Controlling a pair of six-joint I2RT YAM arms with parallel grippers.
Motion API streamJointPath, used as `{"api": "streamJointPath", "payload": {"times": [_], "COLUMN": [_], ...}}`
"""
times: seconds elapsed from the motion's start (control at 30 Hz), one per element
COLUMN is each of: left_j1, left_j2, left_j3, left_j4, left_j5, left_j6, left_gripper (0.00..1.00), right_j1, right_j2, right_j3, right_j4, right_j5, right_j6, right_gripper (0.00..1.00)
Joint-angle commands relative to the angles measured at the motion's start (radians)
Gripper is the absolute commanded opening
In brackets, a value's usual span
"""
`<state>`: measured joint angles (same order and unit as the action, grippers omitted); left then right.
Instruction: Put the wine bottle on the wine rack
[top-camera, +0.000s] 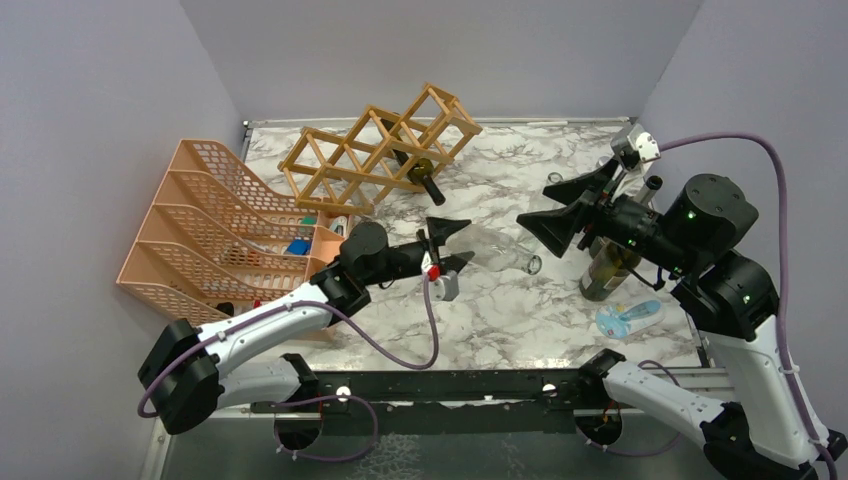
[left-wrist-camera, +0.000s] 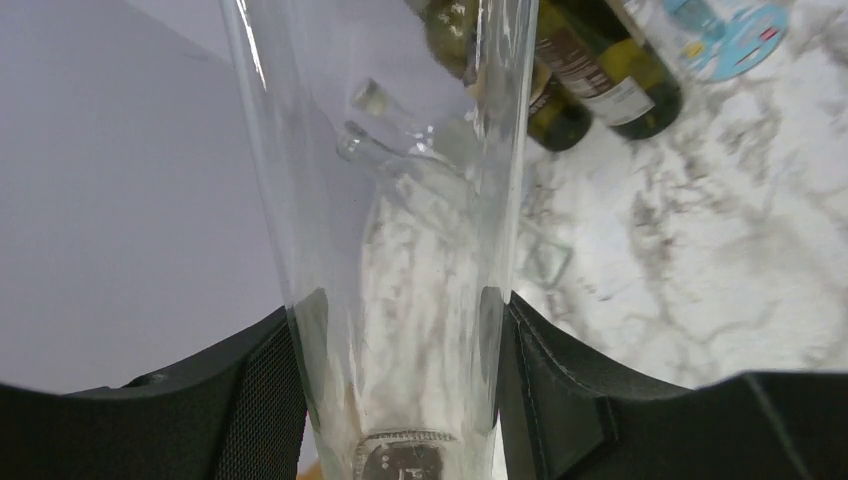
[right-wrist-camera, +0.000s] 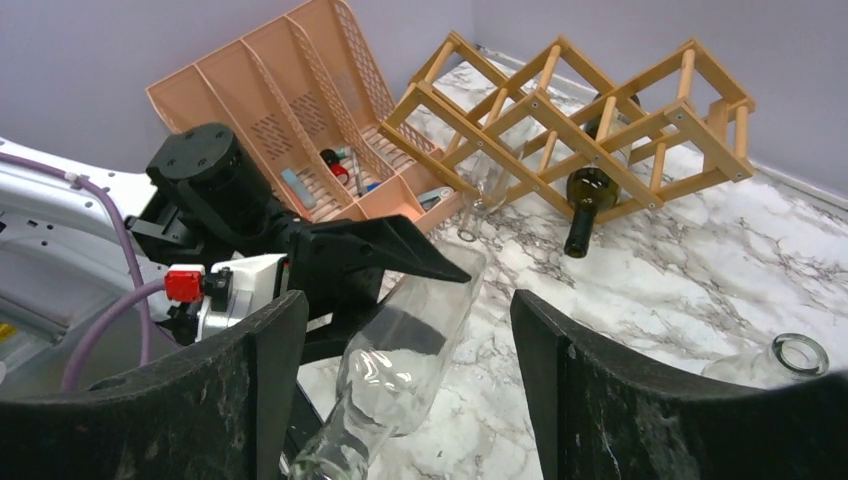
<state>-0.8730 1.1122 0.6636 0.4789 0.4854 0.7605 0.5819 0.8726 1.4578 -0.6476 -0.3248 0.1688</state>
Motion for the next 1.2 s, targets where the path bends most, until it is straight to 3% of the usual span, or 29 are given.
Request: {"api": "streamJointPath", "payload": {"times": [0.0, 0.2, 0.43, 1.17], "left_j1": [-0.006, -0.027, -0.027, -0.027], "left_j2": [0.054, 0.135, 0.180, 0.228], "left_j3": [0.156, 0.362, 0.466, 0.504], "left_j4": [-0.060, -0.273, -0.382, -0.447], "left_j5": [-0.001, -0.024, -0.056, -0.151], "left_j6": [0.429, 0.743, 0.908, 0.882], "left_gripper": [0.00, 0.00, 0.00, 0.00], "right_j1": [-0.002, -0.002, -0.002, -0.002], "right_j2": [0.011, 0.011, 0.020, 0.077], "right_j3": [0.023, -0.008, -0.067, -0.266], "right_j4": [-0.095, -0.109, -0.138, -0.116], "right_j5": [0.047, 0.077, 0.093, 0.049], "right_j6": [-0.048, -0.050, -0.040, 0.048], "right_gripper": [0.78, 0.79, 0.80, 0.75]}}
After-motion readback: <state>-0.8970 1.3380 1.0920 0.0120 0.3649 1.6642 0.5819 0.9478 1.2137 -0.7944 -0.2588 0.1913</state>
